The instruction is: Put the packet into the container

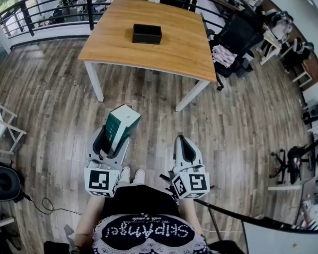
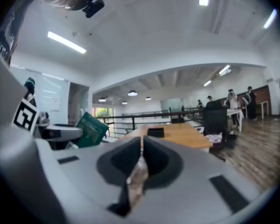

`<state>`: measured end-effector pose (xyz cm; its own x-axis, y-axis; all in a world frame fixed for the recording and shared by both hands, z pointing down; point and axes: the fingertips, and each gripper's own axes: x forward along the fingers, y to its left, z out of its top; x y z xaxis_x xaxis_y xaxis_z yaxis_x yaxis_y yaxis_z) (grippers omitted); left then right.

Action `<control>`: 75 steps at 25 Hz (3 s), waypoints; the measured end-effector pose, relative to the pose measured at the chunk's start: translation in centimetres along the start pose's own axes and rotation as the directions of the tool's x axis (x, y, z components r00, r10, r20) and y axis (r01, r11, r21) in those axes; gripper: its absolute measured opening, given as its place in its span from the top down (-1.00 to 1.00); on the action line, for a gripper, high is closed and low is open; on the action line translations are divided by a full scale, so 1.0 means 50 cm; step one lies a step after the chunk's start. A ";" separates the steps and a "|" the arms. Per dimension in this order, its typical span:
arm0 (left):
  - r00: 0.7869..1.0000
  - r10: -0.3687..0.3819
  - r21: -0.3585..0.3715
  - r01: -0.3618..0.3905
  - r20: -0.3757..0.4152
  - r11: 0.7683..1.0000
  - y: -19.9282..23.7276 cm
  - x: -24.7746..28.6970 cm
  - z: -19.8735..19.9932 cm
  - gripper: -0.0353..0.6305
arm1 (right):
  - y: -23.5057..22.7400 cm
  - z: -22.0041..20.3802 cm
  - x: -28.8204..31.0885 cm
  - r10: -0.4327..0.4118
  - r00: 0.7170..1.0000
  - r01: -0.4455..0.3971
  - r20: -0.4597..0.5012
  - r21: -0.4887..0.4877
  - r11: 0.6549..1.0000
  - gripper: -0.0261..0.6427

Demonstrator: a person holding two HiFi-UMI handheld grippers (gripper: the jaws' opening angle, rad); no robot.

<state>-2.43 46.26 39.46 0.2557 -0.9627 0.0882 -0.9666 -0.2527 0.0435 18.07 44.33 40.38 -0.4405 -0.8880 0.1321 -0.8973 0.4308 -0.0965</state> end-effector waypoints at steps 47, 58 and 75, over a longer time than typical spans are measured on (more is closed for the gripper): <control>1.000 0.022 -0.014 -0.022 0.008 1.000 -0.053 0.065 -0.002 -0.14 | -0.067 -0.032 0.023 0.078 0.996 -0.077 -0.040 0.032 0.997 0.80; 1.000 -0.016 -0.034 0.017 0.018 0.999 0.054 0.203 0.028 -0.14 | -0.044 0.001 0.206 0.079 0.996 -0.077 -0.042 0.041 0.996 0.80; 0.998 -0.056 -0.012 0.057 0.031 0.998 0.223 0.328 0.059 -0.14 | 0.007 0.028 0.400 0.045 0.999 -0.044 -0.028 0.063 0.997 0.80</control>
<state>-9.07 27.37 38.44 0.3089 -0.9495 0.0548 -0.9502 -0.3056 0.0606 8.97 26.49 41.59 -0.4815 -0.8625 0.1555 -0.8736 0.4581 -0.1641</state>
